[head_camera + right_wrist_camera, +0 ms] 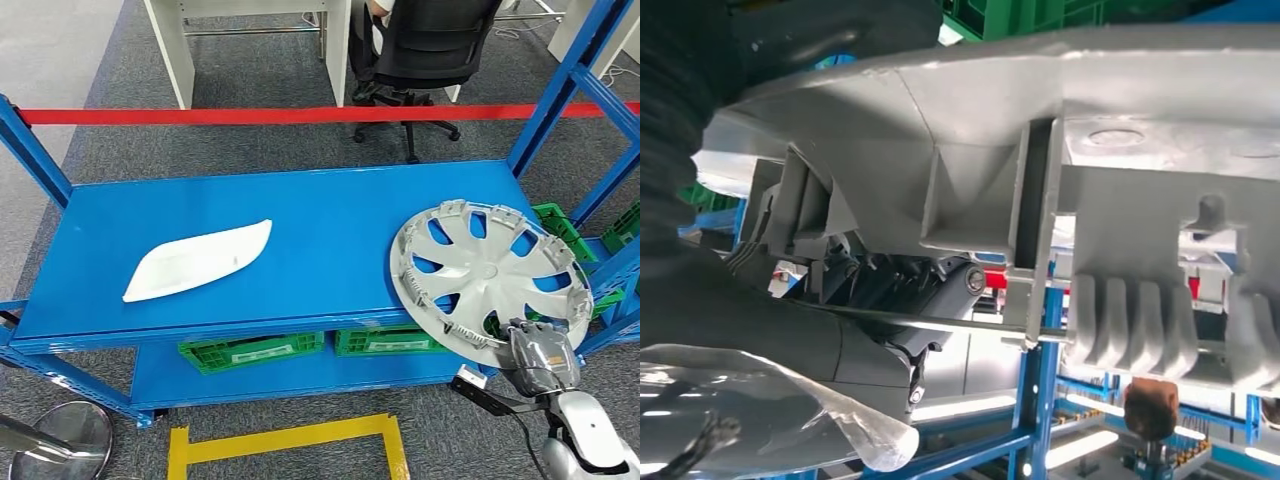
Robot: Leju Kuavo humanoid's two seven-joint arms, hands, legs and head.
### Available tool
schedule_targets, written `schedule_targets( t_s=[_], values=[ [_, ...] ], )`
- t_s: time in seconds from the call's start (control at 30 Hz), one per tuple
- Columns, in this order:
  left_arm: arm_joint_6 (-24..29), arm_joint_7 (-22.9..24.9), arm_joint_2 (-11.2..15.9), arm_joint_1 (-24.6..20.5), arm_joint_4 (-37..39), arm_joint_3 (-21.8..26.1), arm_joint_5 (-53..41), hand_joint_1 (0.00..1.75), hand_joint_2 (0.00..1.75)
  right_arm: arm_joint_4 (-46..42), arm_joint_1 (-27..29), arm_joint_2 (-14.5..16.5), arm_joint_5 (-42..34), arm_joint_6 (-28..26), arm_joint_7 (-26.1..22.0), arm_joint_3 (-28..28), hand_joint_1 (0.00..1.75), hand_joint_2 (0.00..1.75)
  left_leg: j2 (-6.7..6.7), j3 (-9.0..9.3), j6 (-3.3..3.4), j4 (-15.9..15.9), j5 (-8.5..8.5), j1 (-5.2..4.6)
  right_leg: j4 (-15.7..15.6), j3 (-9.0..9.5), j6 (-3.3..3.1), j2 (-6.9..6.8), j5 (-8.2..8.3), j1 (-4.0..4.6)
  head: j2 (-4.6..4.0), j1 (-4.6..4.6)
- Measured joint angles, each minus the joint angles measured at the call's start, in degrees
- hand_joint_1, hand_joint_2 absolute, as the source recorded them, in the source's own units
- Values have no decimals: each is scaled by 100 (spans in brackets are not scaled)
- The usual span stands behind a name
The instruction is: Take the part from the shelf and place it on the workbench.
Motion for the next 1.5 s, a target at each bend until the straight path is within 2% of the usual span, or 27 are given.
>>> schedule_targets(
  t_s=[0.17,0.37,0.8,1.1,1.5],
  values=[
    [-326,-39,128,4,-43,83,20,0,175,1,-19,39,-25,-163,-44,-116,175,175,0,0,0,0,1,0,2,-1,0,0,1,0,0,-1],
    [-443,-21,164,-68,-68,100,24,0,175,2,-105,45,-30,-239,-160,-284,175,175,0,-3,0,1,1,-1,2,-1,0,-1,1,-1,0,0],
    [-413,51,-1,-195,-68,155,136,0,175,-182,-257,31,303,-709,-234,-653,175,175,-2,-9,0,2,0,-7,2,-7,0,-4,1,-6,0,-1],
    [-345,272,-188,-220,-66,157,113,0,175,-702,-447,-71,562,-1033,-303,-859,175,175,-4,-14,1,2,1,-7,3,-11,1,-7,1,-6,0,-1],
    [-297,578,-266,-224,-61,156,9,0,175,-1320,-821,-230,1006,-1336,-316,-875,175,175,-6,-24,1,2,1,-7,6,-24,1,-5,1,-6,0,0]
  ],
)
